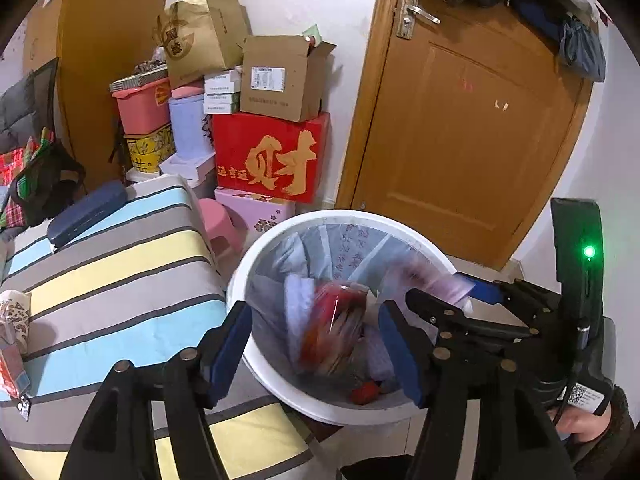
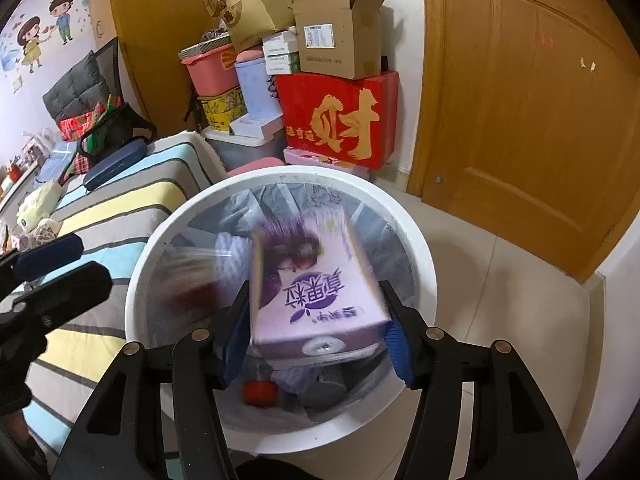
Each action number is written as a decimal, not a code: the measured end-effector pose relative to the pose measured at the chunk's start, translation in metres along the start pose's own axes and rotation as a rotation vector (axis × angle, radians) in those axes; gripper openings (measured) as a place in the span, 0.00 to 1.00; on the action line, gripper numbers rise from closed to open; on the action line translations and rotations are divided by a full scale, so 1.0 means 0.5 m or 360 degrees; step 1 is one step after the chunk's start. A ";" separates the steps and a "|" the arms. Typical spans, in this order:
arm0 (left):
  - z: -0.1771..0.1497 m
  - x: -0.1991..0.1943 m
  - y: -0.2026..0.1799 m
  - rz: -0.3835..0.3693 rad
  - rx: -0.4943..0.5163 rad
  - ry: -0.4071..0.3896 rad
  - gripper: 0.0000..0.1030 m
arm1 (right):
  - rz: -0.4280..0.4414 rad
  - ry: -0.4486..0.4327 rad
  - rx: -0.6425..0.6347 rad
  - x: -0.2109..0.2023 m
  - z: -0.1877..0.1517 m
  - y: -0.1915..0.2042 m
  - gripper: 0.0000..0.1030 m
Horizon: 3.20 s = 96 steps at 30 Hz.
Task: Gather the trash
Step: 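Carry the red can and purple carton over the wastebasket and release both, then move both tools back to the table toward the strawberry carton and wrapper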
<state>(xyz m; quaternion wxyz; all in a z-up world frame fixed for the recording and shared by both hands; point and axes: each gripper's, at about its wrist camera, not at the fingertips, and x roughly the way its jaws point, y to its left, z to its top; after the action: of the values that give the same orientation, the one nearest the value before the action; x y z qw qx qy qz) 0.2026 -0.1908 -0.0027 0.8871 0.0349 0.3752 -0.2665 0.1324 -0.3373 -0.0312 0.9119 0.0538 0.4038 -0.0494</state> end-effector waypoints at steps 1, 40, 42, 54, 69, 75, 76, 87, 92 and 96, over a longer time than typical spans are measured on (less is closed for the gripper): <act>0.000 -0.002 0.002 -0.0003 -0.0002 0.0001 0.64 | -0.0002 -0.0008 0.0000 -0.001 0.001 0.002 0.59; -0.112 -0.261 0.158 0.0303 -0.0206 -0.0227 0.64 | 0.0219 -0.0232 -0.0061 -0.084 -0.014 0.163 0.62; -0.121 -0.270 0.172 0.0340 -0.0218 -0.0231 0.64 | 0.0242 -0.0242 -0.0072 -0.087 -0.017 0.176 0.62; -0.180 -0.327 0.295 0.0523 -0.0355 -0.0247 0.64 | 0.0382 -0.0241 -0.0207 -0.082 -0.025 0.286 0.62; -0.202 -0.328 0.448 0.0631 -0.0443 -0.0199 0.64 | 0.0504 -0.0201 -0.0359 -0.049 -0.016 0.410 0.62; -0.179 -0.275 0.480 0.0630 -0.0390 -0.0130 0.71 | 0.0487 -0.0170 -0.0351 -0.024 -0.010 0.432 0.62; -0.175 -0.261 0.483 0.0637 -0.0375 -0.0104 0.71 | 0.0495 -0.0161 -0.0343 -0.019 -0.009 0.434 0.62; -0.152 -0.156 0.542 0.0634 -0.0348 0.0046 0.71 | 0.0460 -0.0106 -0.0331 0.021 0.003 0.455 0.62; -0.153 -0.142 0.563 0.0606 -0.0398 0.0053 0.66 | 0.0456 -0.0101 -0.0328 0.025 0.010 0.460 0.62; -0.158 -0.151 0.577 0.0572 -0.0449 0.0043 0.56 | 0.0471 -0.0085 -0.0330 0.034 0.013 0.466 0.62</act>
<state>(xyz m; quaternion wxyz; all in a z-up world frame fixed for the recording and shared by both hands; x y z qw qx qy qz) 0.2518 0.1106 -0.0475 0.9114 -0.0196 0.4082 -0.0486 0.1795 -0.1084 -0.0260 0.9203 0.0169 0.3700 0.1259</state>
